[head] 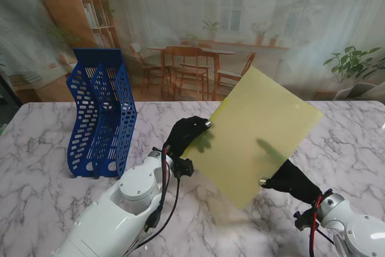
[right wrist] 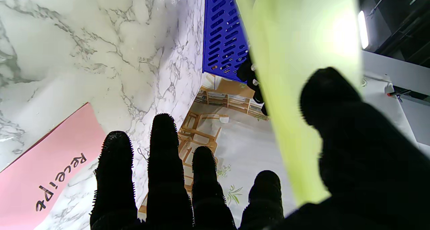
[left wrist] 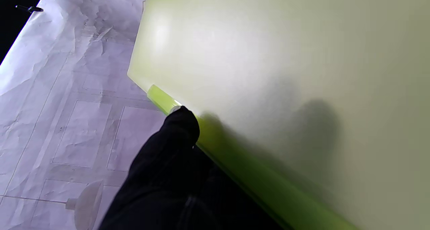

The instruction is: Open the sliding file folder, put the receipt in and insert it into the document holder

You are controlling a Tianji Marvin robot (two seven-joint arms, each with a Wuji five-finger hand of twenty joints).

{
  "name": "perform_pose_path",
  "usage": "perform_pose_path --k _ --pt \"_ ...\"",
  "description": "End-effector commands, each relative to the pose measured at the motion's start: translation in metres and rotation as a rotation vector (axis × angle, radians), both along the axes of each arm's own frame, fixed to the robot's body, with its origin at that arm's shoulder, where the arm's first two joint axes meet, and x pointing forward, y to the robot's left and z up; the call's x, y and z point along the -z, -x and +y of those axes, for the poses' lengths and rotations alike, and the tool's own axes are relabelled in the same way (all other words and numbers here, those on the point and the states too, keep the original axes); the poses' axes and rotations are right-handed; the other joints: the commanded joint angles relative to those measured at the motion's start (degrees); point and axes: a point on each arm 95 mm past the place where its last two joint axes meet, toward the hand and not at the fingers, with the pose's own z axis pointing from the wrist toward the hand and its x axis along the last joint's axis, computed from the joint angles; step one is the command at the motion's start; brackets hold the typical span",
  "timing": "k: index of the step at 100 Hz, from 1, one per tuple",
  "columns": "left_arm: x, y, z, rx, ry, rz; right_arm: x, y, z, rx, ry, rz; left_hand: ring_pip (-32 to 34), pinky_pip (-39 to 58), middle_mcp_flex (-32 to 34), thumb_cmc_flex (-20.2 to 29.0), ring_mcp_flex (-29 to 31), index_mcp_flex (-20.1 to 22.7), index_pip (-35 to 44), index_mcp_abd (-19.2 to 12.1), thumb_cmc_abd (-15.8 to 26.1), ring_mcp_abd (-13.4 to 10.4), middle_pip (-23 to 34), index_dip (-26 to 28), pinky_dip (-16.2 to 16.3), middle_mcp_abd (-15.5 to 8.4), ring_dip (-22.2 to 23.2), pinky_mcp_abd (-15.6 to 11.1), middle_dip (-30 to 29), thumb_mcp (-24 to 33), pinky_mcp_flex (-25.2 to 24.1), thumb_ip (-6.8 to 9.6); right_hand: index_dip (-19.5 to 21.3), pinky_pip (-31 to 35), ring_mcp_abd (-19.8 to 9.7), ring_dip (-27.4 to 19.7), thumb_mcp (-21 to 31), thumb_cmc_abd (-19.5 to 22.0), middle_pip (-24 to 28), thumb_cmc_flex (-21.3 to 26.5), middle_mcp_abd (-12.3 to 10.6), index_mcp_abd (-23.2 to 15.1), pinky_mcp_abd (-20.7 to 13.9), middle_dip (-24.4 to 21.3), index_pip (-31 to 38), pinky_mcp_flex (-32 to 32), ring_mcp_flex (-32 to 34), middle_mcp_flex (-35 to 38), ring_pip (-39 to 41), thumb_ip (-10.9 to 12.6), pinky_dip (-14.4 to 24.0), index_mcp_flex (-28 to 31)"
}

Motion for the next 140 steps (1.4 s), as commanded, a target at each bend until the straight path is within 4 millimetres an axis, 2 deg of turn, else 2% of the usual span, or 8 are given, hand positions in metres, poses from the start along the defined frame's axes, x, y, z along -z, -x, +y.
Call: perform_pose_path --k 1,22,48,57,68,90,119,140 --pt "0.001 0.002 -0.003 0.029 -0.003 -0.008 0.002 0.000 0.001 0.021 -0.011 0.006 2.07 3.47 1.34 4.19 0.91 1.58 6.44 -6.22 1.46 4.18 1.76 0.78 -0.57 0.02 -0.46 -3.30 0.78 5.91 2.43 0.29 4.26 -1.01 0.33 -0.70 -4.48 2.06 -0.99 -3.89 0.98 -1.34 1.23 -0.66 1.99 -0.58 -1.58 -1.45 -3.72 -2.04 1.71 -0.45" --pt "0.004 0.006 -0.003 0.049 0.008 -0.007 0.001 -0.004 0.001 0.076 -0.067 0.018 2.15 3.59 1.36 4.19 0.93 1.66 6.48 -6.27 1.41 4.25 1.73 0.72 -0.51 0.02 -0.44 -3.31 0.78 5.83 2.40 0.27 3.90 -2.50 0.35 -0.94 -7.75 10.61 -4.66 -5.84 0.56 -5.92 1.65 -2.40 23.23 -1.41 -3.14 -4.05 -5.12 -2.08 3.65 -1.04" --pt "0.010 0.015 -0.007 0.093 0.023 0.008 -0.007 -0.018 0.008 0.181 -0.153 -0.015 1.95 3.55 1.30 4.19 0.65 1.64 6.26 -6.11 1.42 4.46 1.53 0.45 -0.51 0.02 -0.55 -3.19 0.69 5.90 2.26 0.34 8.40 -1.56 -0.43 -1.32 -5.30 13.52 -2.98 -0.02 -4.92 -6.30 3.46 -1.59 34.53 1.49 0.57 4.08 -4.75 -0.62 4.33 18.01" --pt "0.013 0.019 -0.007 0.103 0.025 0.020 -0.012 -0.023 0.011 0.230 -0.174 -0.030 1.61 3.30 1.09 4.19 0.32 1.40 5.65 -5.67 1.53 4.54 1.20 -0.07 -0.57 0.09 -0.69 -3.11 0.53 5.90 1.93 0.34 5.75 7.43 -0.28 0.31 -8.01 14.31 -0.02 6.20 -7.21 -4.77 6.45 0.55 42.85 10.68 8.76 12.28 0.75 -5.01 4.82 23.68" --pt "0.019 0.023 -0.004 0.112 0.023 0.051 -0.018 -0.029 0.016 0.290 -0.200 -0.045 0.90 2.72 1.05 4.18 -0.05 1.70 3.12 -4.38 1.57 5.18 0.37 -2.68 -0.62 0.35 -1.04 -2.75 -0.02 5.94 1.56 0.37 3.01 19.67 1.21 1.56 -5.76 13.00 4.53 11.83 -2.59 0.10 7.77 2.43 52.16 24.70 24.59 33.77 9.56 -4.80 -2.72 29.04" --pt "0.033 0.030 0.008 0.152 0.039 0.155 -0.024 -0.042 0.025 0.382 -0.181 -0.051 -2.00 0.03 -1.82 0.10 -3.37 -0.14 -9.69 -0.07 3.05 7.65 -4.50 -6.48 0.43 2.28 -2.46 -0.83 -3.13 -0.72 -1.67 1.51 2.84 38.09 3.28 10.45 3.03 9.30 13.84 16.08 3.64 11.77 6.92 6.88 55.74 46.45 41.51 60.84 35.10 -4.84 -3.49 38.25" --pt "0.042 0.028 0.036 0.135 -0.013 0.187 -0.017 -0.054 0.028 0.414 -0.134 0.024 -8.90 -9.24 -16.47 -7.47 -15.66 -9.55 -26.13 -1.95 7.64 9.07 -13.89 -11.89 2.42 1.22 -4.37 -0.32 -8.35 -6.68 -13.34 2.16 3.72 43.26 2.00 12.24 10.76 4.72 17.13 16.43 4.64 17.48 6.04 10.16 57.03 54.18 41.73 66.31 48.03 -5.60 -6.12 40.66" --pt "0.042 0.027 0.047 0.099 -0.057 0.149 -0.006 -0.065 0.031 0.430 -0.073 0.114 -20.35 -24.56 -30.98 -9.38 -33.27 -15.80 -29.25 -5.95 9.32 4.16 -18.41 -11.84 0.72 -3.02 -7.86 -4.41 -10.45 -8.57 -31.38 1.86 4.45 44.14 1.64 12.99 12.18 4.38 18.47 16.56 5.12 17.64 5.88 10.93 56.98 55.26 41.77 66.65 50.20 -5.89 -6.20 40.96"
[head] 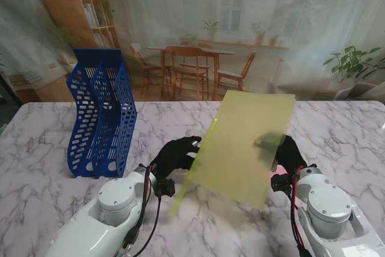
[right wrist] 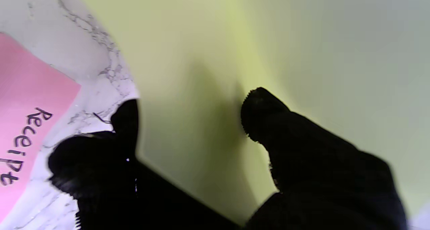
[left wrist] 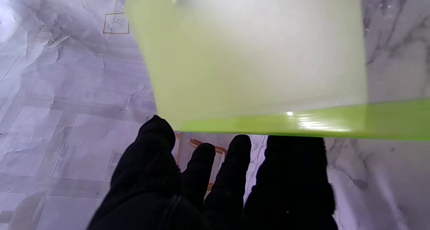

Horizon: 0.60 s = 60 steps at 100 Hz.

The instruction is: Open the sliding file folder, put the receipt in and insert it into the document holder

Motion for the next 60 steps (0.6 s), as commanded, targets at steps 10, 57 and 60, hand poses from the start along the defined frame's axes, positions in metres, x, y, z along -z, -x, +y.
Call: perform_pose_path --k 10,57,60 --pt "0.004 0.003 0.007 -0.028 -0.014 -0.023 0.014 -0.009 0.002 -0.009 0.018 0.076 -7.00 -8.25 -8.45 -3.26 -10.22 -2.99 -0.73 -3.14 1.89 -2.99 -2.02 0.43 -1.83 -3.67 -2.28 -6.06 -0.51 -1.74 -10.24 0.67 1.78 5.61 -1.50 1.49 2.90 -1.41 3.39 2.71 2.05 -1.31 -0.75 1.42 2.56 3.10 0.83 3.70 6.01 -0.66 -0.29 2.40" --pt "-0.031 -0.006 0.017 -0.024 -0.099 -0.264 0.035 -0.021 0.013 -0.062 0.045 0.208 -20.03 -50.87 -12.94 -1.57 -21.04 3.41 1.42 -6.75 5.22 -14.28 -7.94 2.73 -7.99 -11.36 -7.05 -14.50 -4.23 -1.74 -19.00 -0.27 2.53 5.91 -1.58 1.51 3.29 -1.20 4.07 2.74 2.26 -1.46 -0.90 1.98 2.24 3.16 0.79 3.26 6.31 -0.80 -0.09 2.19" --pt "-0.035 -0.008 0.016 -0.009 -0.094 -0.285 0.037 -0.021 0.013 -0.070 0.049 0.212 -20.82 -53.00 -14.62 1.27 -21.75 3.15 1.61 -7.44 5.38 -15.41 -8.81 3.18 -7.78 -12.41 -7.76 -15.61 -5.29 -1.27 -18.83 -0.22 2.61 5.89 -1.76 1.52 3.13 -1.00 4.13 2.60 2.01 -1.80 -0.96 2.02 2.24 3.14 0.82 3.21 6.36 -0.85 -0.08 2.16"
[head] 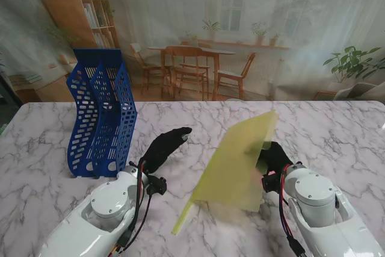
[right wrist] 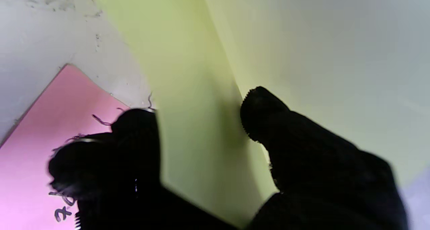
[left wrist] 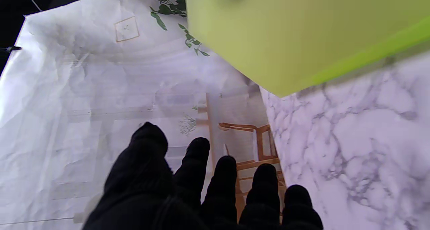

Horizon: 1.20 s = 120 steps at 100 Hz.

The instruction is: Open the sliding file folder, put the receipt in and insert it into the document holder

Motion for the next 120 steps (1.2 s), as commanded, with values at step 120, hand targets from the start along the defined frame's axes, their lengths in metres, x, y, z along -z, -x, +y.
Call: perform_pose_path --k 120 --pt "-0.060 -0.053 -0.118 0.575 -0.469 -0.433 0.010 -0.008 0.019 -0.102 -0.006 0.080 -12.02 -11.08 -14.00 2.32 -9.12 -7.45 -0.15 -15.92 -9.96 -12.70 -10.58 -1.68 -14.77 -6.65 -19.15 -14.45 -14.51 43.68 2.89 12.52 2.27 4.20 -1.64 0.28 0.50 1.13 3.06 2.76 1.52 -5.15 -1.81 1.10 1.78 1.69 0.81 1.89 2.53 -0.56 0.06 1.35"
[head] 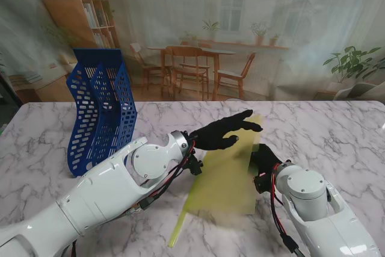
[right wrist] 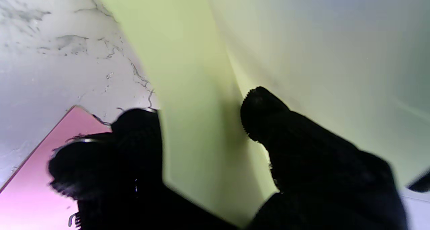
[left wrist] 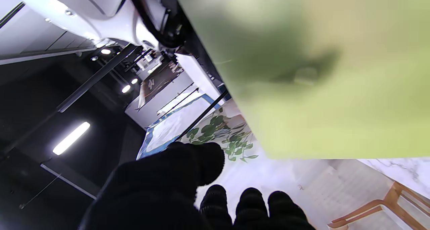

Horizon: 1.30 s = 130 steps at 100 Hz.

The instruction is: Open the sliding file folder, put the receipt in and insert it into the document holder

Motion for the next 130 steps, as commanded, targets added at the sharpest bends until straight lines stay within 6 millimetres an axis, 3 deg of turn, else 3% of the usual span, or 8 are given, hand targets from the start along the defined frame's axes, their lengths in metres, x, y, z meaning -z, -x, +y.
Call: perform_pose_path --k 1,9,23,37,79,98,111,130 --pt "0.002 -0.003 -0.002 0.004 -0.044 -0.002 0.002 0.001 0.001 -0.003 -0.004 0.014 -1.74 -2.44 -2.30 0.45 -2.27 -1.59 -2.39 -1.66 -0.36 -2.26 -0.74 -1.34 -1.64 -0.10 -0.97 -3.41 -0.94 0.66 -0.25 -0.50 1.47 4.17 -1.60 0.28 0.57 1.16 2.45 2.75 1.52 -5.01 -1.69 0.54 1.78 1.67 0.81 1.90 2.52 -0.56 0.07 1.35" --pt "0.003 -0.005 -0.004 0.002 -0.076 -0.006 0.002 0.002 0.001 -0.004 -0.011 0.018 -1.70 -2.32 -2.32 3.96 -2.31 -1.60 -3.24 -2.25 0.17 -1.92 -0.75 -2.50 -1.75 0.16 -1.14 -3.14 -0.94 -0.92 -0.26 -2.00 1.48 4.15 -1.57 0.25 0.53 1.19 2.47 2.79 1.54 -5.01 -1.67 0.54 1.77 1.60 0.81 1.82 2.46 -0.55 0.09 1.35" --pt "0.007 -0.008 -0.008 -0.002 -0.108 -0.014 0.001 0.002 0.001 -0.008 -0.015 0.021 -1.70 -2.20 -2.35 7.14 -2.36 -1.14 -1.66 -2.55 0.73 -1.44 -0.75 -1.90 -1.12 0.48 -0.98 -2.63 -0.94 -3.48 -0.37 -9.05 1.47 4.04 -1.42 0.11 0.43 1.36 2.48 2.82 1.57 -4.96 -1.64 0.51 1.65 1.30 0.77 1.64 2.16 -0.54 0.13 1.20" --pt "0.010 -0.009 -0.012 0.008 -0.126 -0.010 0.001 0.002 0.001 -0.008 -0.019 0.024 -1.74 -2.22 -2.41 6.69 -2.49 -2.14 -1.47 -2.68 3.77 -0.67 -0.75 -1.13 -0.71 1.21 -1.09 -2.02 -0.95 -19.08 -0.50 -12.76 1.43 3.98 -1.35 0.00 0.40 1.56 2.42 2.90 1.58 -5.03 -1.62 0.46 1.53 1.18 0.77 1.41 1.91 -0.52 0.19 1.00" --pt "0.017 -0.010 -0.017 0.051 -0.230 -0.020 0.000 0.002 0.001 -0.008 -0.027 0.025 -1.50 -2.08 -2.50 5.54 -2.45 2.22 3.76 -1.38 2.28 -0.09 -0.76 3.06 -0.53 2.35 -0.87 -1.83 -0.96 -17.81 -0.53 -11.85 1.48 3.64 -1.21 -0.29 0.23 2.04 2.47 3.09 1.50 -5.60 -1.50 0.40 1.42 0.62 0.78 0.95 1.28 -0.48 0.35 0.62" --pt "0.022 -0.012 -0.015 0.049 -0.285 -0.070 0.000 0.003 0.000 -0.013 -0.029 0.029 -1.04 -2.13 -2.53 3.70 -2.29 4.71 11.31 -0.28 2.45 0.46 -0.76 10.60 -0.80 2.79 1.87 -1.37 -0.97 -32.77 -0.57 -13.48 1.64 3.54 -1.17 -0.37 0.12 2.17 2.67 3.14 1.56 -5.60 -1.44 0.40 1.55 0.52 0.76 0.73 1.09 -0.48 0.46 0.67" --pt "0.025 -0.015 -0.008 0.035 -0.314 -0.108 0.000 0.003 -0.001 -0.010 -0.033 0.033 0.02 -1.58 -2.27 5.39 -1.85 4.95 17.62 0.01 -0.92 0.77 -0.20 18.09 0.99 3.41 5.57 -0.85 0.73 -34.82 -0.58 -13.46 1.66 3.49 -1.06 -0.48 0.13 2.26 2.75 3.18 1.59 -5.60 -1.41 0.33 1.53 0.51 0.77 0.70 0.85 -0.46 0.56 0.68" --pt "0.026 -0.018 0.005 0.009 -0.331 -0.167 0.001 0.003 -0.001 -0.005 -0.035 0.040 3.39 0.19 -1.30 7.66 -0.62 4.83 27.90 0.13 -3.25 0.96 1.82 20.09 6.46 4.08 12.14 -0.41 9.97 -35.72 -1.00 -13.31 1.79 3.33 -0.92 -0.59 0.03 2.51 2.68 3.20 1.61 -5.64 -1.42 0.23 1.57 0.23 0.73 0.38 0.59 -0.47 0.61 0.51"
